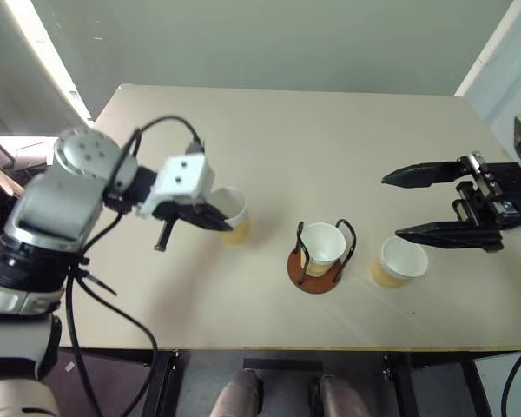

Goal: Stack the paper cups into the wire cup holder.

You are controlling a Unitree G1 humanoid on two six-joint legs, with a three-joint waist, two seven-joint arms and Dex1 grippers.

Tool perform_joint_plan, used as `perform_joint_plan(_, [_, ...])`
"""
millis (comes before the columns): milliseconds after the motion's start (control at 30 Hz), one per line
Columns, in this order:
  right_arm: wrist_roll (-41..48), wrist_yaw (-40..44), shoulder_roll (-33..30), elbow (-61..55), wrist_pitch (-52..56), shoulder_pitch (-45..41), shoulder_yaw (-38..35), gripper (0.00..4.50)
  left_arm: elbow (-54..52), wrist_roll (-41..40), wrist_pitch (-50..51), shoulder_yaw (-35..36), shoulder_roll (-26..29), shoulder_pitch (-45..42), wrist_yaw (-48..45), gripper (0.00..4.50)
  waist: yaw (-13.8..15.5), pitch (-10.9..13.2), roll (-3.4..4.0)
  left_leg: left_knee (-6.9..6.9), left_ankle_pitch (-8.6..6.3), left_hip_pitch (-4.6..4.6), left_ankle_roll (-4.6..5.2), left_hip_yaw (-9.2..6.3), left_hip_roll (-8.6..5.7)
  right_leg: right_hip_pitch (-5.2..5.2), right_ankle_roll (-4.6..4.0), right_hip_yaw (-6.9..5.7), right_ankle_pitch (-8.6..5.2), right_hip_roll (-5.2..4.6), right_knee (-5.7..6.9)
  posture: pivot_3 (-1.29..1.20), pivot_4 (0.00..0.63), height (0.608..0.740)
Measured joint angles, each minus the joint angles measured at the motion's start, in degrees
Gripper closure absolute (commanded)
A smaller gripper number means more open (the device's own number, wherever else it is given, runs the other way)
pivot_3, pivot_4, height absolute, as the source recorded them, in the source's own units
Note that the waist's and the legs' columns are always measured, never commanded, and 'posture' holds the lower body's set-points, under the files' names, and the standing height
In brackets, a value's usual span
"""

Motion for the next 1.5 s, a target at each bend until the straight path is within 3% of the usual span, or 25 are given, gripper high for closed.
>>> perform_joint_plan(300, [0.3,0.0,-0.6,0.1,0.1,-0.3,1.4,0.73,7.3,-4.8,2.2,-2.0,-7.1,-16.2,-0.5,4.43,0.1,0.0,-0.01,0.07,-0.01,-0.07,0.04,0.0,0.0,0.02,0.08,-0.01,0.05,-0.02,-0.02,0.0,0.15,0.74])
perform_joint_plan(633, [-1.1,1.8,-4.7,-0.5,-0.4,4.3,1.3,0.73,12.1,-9.7,-0.8,-11.9,-14.4,-24.3,-0.6,4.43,0.4,0.0,-0.02,0.11,-0.03,-0.22,0.09,-0.01,0.0,0.01,0.17,-0.03,0.1,-0.03,-0.09,0.0,0.15,0.74])
perform_joint_plan(900, [-3.7,3.4,-8.5,-1.1,-2.8,10.0,-2.1,0.73,16.7,-11.8,-5.8,-19.0,-17.1,-26.3,-0.6,4.43,0.4,0.0,-0.02,0.16,-0.04,-0.24,0.11,0.02,0.01,0.01,0.19,-0.02,0.11,-0.03,-0.06,0.0,0.15,0.74])
perform_joint_plan(1233, [-4.2,3.7,-11.2,-0.3,-3.6,10.2,-5.8,0.73,17.9,-13.5,-9.7,-25.7,-18.2,-27.1,-0.6,4.43,0.6,0.0,-0.02,0.25,-0.04,-0.26,0.12,0.02,0.01,0.02,0.22,-0.02,0.12,-0.03,-0.04,0.0,0.15,0.74])
perform_joint_plan(1500, [-4.1,2.6,-11.1,-1.1,-3.6,11.1,-7.3,0.73,26.8,-7.0,-17.3,-27.8,-24.4,-28.8,-0.6,4.43,0.9,0.0,-0.02,0.44,-0.09,-0.32,0.21,0.05,0.0,0.03,0.28,-0.02,0.15,-0.03,-0.02,0.0,0.15,0.74])
